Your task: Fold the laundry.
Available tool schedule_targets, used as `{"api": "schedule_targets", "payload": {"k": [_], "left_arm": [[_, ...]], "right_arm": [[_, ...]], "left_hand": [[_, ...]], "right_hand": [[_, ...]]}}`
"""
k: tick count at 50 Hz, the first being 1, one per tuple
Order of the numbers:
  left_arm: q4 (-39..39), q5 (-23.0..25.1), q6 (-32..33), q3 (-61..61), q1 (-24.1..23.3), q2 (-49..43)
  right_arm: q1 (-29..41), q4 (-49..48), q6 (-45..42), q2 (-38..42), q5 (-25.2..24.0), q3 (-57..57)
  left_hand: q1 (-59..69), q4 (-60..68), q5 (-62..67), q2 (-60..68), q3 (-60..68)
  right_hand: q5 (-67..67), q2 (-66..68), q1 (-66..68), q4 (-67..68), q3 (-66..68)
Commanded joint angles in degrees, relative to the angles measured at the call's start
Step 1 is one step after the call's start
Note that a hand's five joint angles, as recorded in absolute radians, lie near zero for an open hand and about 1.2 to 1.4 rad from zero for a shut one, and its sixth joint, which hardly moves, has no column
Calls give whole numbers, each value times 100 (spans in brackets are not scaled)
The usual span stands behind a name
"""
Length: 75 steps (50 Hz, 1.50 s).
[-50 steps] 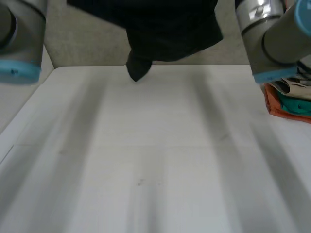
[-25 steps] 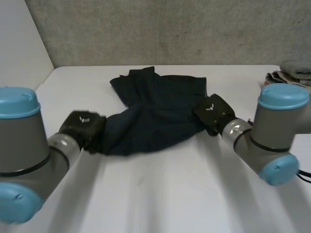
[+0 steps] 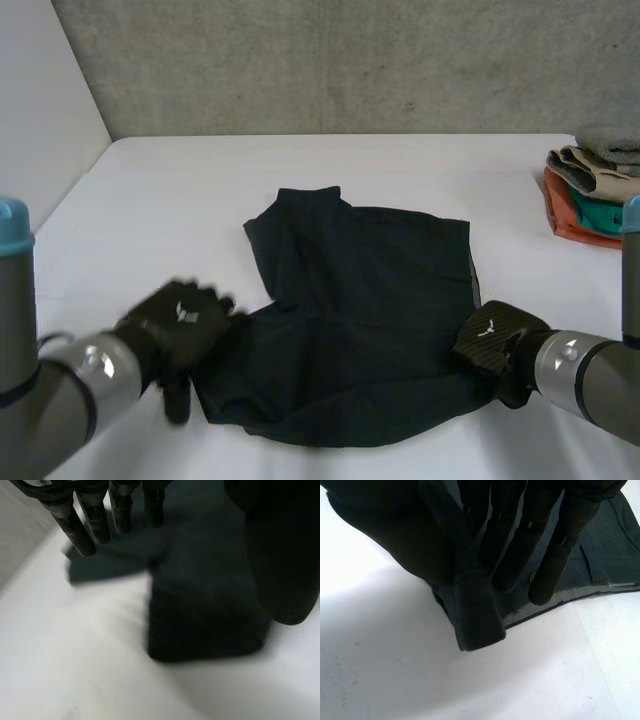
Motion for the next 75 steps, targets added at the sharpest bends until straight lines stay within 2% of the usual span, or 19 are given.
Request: {"api": "schedule_targets", "payload": {"k": [1, 5, 10, 18, 22, 29, 32, 33, 35, 41, 45, 53, 54, 57, 58, 61, 65, 67, 75], "left_arm": [[1588, 521, 24, 1029, 80, -1075], [1793, 837, 85, 2162, 159, -2086], [1083, 1311, 488, 4049, 326, -3552], [264, 2322, 1280, 6021, 563, -5215], [175, 2568, 1290, 6488, 616, -5646], [377, 2666, 1114, 6700, 625, -5964], [421, 2622, 1131, 6630, 634, -5991], [447, 2570, 1158, 6560, 625, -5956], [482, 2447, 1228, 6455, 616, -5850], [982, 1490, 1185, 5552, 695, -5131], [1378, 1129, 1210, 4936, 739, -4797], [1160, 451, 1202, 4327, 836, -4418], [1081, 442, 1141, 4284, 793, -4356], [923, 390, 1000, 4187, 704, -4120], [826, 311, 913, 4117, 678, -3927], [694, 153, 702, 3906, 660, -3522], [457, -76, 26, 3300, 651, -2670], [281, -129, -667, 2564, 643, -1899], [-132, 204, -1636, 271, 362, -184]], "right_arm": [[110, -437, 330, 290, 1, 82], [189, -622, 479, 343, 18, 143], [234, -842, 638, 343, 54, 240], [216, -1026, 761, 343, 80, 337], [181, -1088, 778, 352, 106, 372], [102, -1158, 779, 343, 142, 442], [49, -1185, 761, 334, 142, 477], [32, -1185, 752, 334, 142, 477], [14, -1185, 752, 325, 142, 477], [23, -1194, 743, 316, 168, 460], [93, -1202, 761, 308, 168, 434], [409, -1229, 805, 316, 194, 337], [488, -1229, 848, 334, 238, 293], [611, -1229, 962, 352, 317, 162], [664, -1229, 1041, 352, 378, 100], [734, -1229, 1191, 352, 440, -14], [814, -1229, 1411, 352, 475, -208], [822, -1220, 1525, 369, 475, -304], [787, -1176, 2455, 623, 475, -857]], "left_hand": [[-1, -66, -186, -126, -119], [1108, 1043, 923, 983, 990], [2335, 2270, 2150, 2210, 2217], [2221, 2156, 2035, 2096, 2102], [2187, 2122, 2001, 2062, 2068], [2219, 2155, 2034, 2094, 2101], [3862, 3798, 3677, 3737, 3744], [5517, 5453, 5332, 5392, 5399], [6905, 6841, 6720, 6780, 6787], [6911, 6847, 6726, 6786, 6793], [6911, 6847, 6726, 6786, 6793], [6897, 6832, 6711, 6772, 6778], [5081, 5017, 4896, 4956, 4963], [1309, 1244, 1124, 1184, 1191], [1079, 1014, 893, 954, 961], [1026, 961, 841, 901, 908], [1260, 1195, 1075, 1135, 1142], [1765, 1700, 1579, 1640, 1647], [2489, 2424, 2304, 2364, 2371]], "right_hand": [[1190, 1269, 1702, 1135, 1183], [1190, 1269, 1702, 1135, 1183], [1190, 1269, 1702, 1135, 1183], [1190, 1269, 1702, 1135, 1183], [1190, 1269, 1702, 1135, 1183], [1190, 1269, 1702, 1135, 1183], [1190, 1269, 1702, 1135, 1183], [1190, 1269, 1702, 1135, 1183], [1190, 1269, 1702, 1135, 1183], [1190, 1269, 1702, 1135, 1183], [1190, 1269, 1702, 1135, 1183], [1190, 1269, 1702, 1135, 1183], [1190, 1269, 1702, 1135, 1183], [1190, 1269, 1702, 1135, 1183], [1190, 1269, 1702, 1135, 1183], [1190, 1269, 1702, 1135, 1183], [1190, 1269, 1702, 1135, 1183], [1190, 1269, 1702, 1135, 1183], [1190, 1269, 1702, 1135, 1183]]}}
